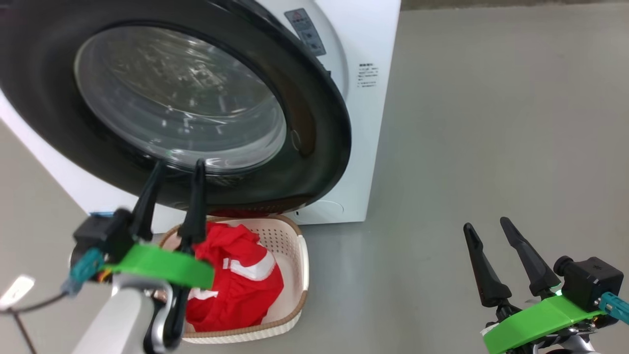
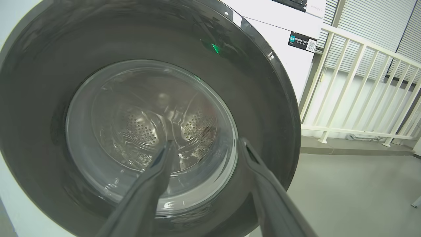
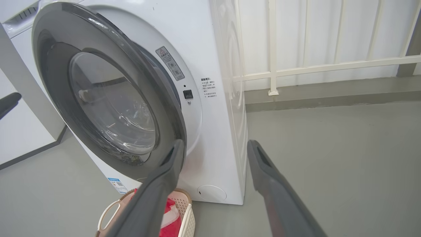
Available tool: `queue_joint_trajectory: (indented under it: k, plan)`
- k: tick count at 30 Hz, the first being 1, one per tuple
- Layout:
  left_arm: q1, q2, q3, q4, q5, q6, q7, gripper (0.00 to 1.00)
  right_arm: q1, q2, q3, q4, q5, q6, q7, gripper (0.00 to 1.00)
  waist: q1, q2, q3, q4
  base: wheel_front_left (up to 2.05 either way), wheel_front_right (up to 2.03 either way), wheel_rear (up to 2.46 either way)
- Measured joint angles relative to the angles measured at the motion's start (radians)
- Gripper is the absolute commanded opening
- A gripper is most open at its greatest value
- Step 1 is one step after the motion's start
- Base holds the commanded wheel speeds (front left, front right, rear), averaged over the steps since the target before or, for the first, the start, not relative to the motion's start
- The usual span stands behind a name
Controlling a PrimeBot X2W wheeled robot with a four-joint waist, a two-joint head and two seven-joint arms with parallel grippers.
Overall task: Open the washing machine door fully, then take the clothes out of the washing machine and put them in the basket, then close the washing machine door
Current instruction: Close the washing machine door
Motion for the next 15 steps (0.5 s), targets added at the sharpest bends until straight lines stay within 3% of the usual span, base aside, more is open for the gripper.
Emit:
queue_joint_trajectory:
  k: [15]
  plan:
    - [0.301, 0.101, 0.055, -0.172, 0.026, 0.120, -0.004, 1.00, 0.037, 0.001, -0.007, -0.001, 0.002, 0.000, 0.000, 1.00, 0.0000, 0.0000, -0.048, 0.041, 0.00, 0.00, 0.00]
